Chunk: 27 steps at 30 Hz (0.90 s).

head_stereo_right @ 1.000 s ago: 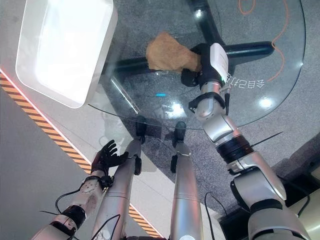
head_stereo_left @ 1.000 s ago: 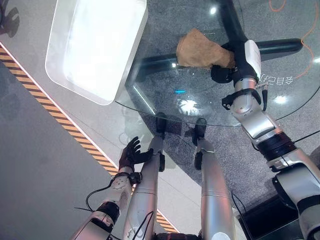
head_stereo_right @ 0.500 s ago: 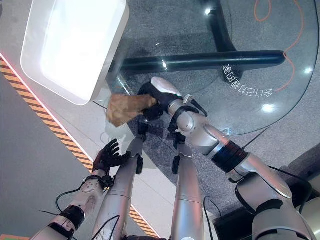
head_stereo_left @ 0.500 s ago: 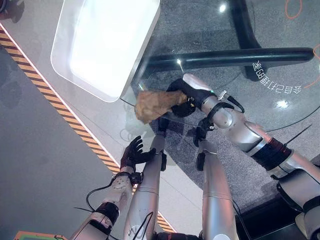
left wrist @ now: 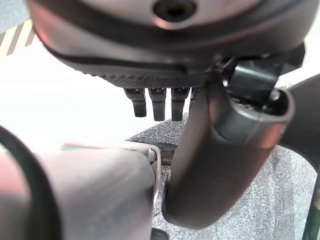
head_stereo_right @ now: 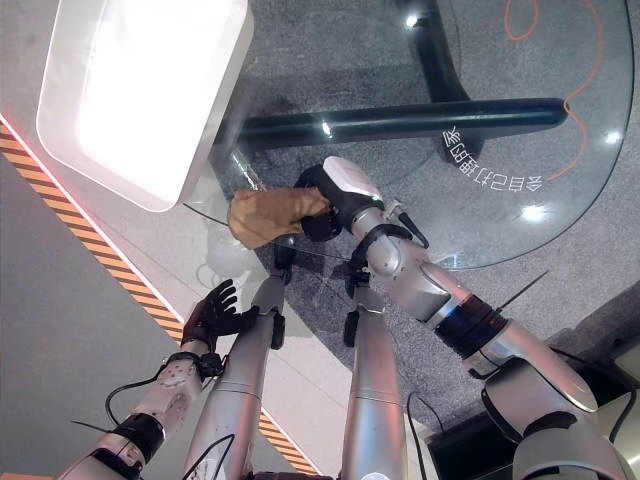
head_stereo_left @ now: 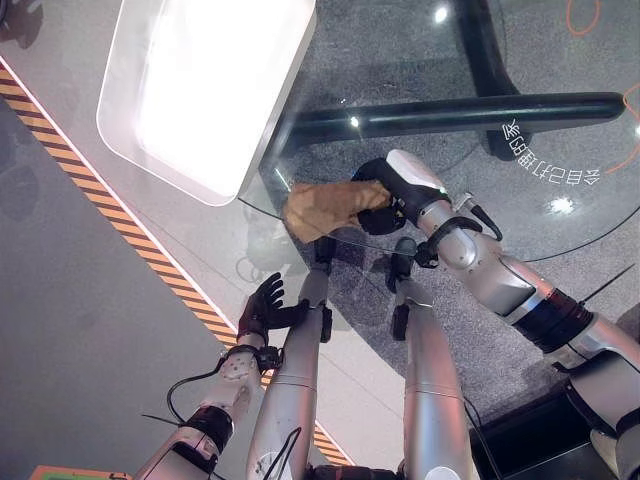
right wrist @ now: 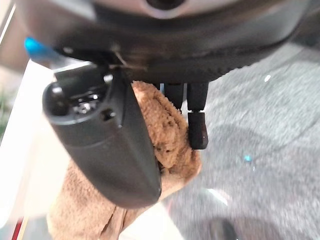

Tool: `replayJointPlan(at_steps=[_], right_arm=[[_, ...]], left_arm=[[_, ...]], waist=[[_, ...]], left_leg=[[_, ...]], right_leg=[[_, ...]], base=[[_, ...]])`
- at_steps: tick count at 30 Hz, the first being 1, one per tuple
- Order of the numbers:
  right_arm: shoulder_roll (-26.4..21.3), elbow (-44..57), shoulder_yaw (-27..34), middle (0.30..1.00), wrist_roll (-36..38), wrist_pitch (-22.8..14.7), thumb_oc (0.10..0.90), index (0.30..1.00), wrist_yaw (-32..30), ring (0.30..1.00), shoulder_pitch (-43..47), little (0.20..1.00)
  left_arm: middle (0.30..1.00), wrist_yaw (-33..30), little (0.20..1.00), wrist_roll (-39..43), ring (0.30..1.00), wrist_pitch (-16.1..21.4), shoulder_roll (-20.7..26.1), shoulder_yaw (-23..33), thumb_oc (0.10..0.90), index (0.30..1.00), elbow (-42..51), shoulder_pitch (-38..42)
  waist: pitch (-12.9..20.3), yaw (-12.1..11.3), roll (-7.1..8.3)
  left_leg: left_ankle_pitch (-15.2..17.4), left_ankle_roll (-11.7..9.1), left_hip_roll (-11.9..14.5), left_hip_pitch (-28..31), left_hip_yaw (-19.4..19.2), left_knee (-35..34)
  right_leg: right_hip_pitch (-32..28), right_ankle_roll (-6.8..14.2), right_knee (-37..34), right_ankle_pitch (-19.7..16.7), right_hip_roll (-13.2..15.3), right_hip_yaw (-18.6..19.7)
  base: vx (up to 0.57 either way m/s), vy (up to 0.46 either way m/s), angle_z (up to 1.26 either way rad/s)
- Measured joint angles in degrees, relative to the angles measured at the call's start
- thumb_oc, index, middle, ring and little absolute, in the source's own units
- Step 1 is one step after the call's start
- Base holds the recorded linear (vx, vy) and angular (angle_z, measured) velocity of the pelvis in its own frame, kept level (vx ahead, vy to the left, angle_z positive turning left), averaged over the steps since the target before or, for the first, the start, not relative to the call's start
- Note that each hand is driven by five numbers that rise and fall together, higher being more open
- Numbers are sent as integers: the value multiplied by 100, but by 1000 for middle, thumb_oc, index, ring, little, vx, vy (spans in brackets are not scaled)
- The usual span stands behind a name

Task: Wipe the table with a cloth and put it in the basket.

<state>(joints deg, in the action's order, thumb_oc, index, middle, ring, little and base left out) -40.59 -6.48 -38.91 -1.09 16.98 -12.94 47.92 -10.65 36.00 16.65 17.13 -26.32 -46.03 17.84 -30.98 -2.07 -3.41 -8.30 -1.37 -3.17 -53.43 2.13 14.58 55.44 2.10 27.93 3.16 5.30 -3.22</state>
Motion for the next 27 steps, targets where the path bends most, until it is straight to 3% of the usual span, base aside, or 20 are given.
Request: replayJointPlan(at_steps=[6, 11, 16, 27], right_arm=[[11, -180, 743, 300, -4, 5, 100, 300, -935, 300, -107, 200], [21, -964, 1140, 300, 90, -2, 100, 300, -1686, 300, 217, 200], [25, -1795, 1145, 300, 616, -88, 100, 300, -2016, 300, 751, 200], [23, -2229, 1472, 300, 1827, -566, 100, 300, -3070, 300, 768, 200]], left_arm=[[900, -18, 900, 4, 900, -2, 5, 11, 800, 900, 12, -46], [900, -21, 900, 2, 900, -7, 6, 11, 800, 900, 5, -46], [900, -25, 900, 5, 900, -2, 7, -4, 800, 900, 4, -45], [900, -36, 900, 125, 900, 40, 33, -116, 800, 900, 25, -45]], waist=[[-2, 77, 3], [-2, 72, 3], [-2, 36, 3], [-2, -113, 3]], left_leg=[[-2, 38, -19, 0, -17, 27], [3, 48, -20, 1, -13, 46], [1, 52, -19, 1, -13, 49], [17, 31, -31, -72, -37, 49]], right_leg=[[0, 9, 8, 1, 16, 24], [-1, 14, 11, -1, 15, 40], [1, 17, 2, -5, 15, 46], [91, 19, -19, -4, 44, 72]], base=[[0, 0, 0], [0, 0, 0], [0, 0, 0], [0, 0, 0]])
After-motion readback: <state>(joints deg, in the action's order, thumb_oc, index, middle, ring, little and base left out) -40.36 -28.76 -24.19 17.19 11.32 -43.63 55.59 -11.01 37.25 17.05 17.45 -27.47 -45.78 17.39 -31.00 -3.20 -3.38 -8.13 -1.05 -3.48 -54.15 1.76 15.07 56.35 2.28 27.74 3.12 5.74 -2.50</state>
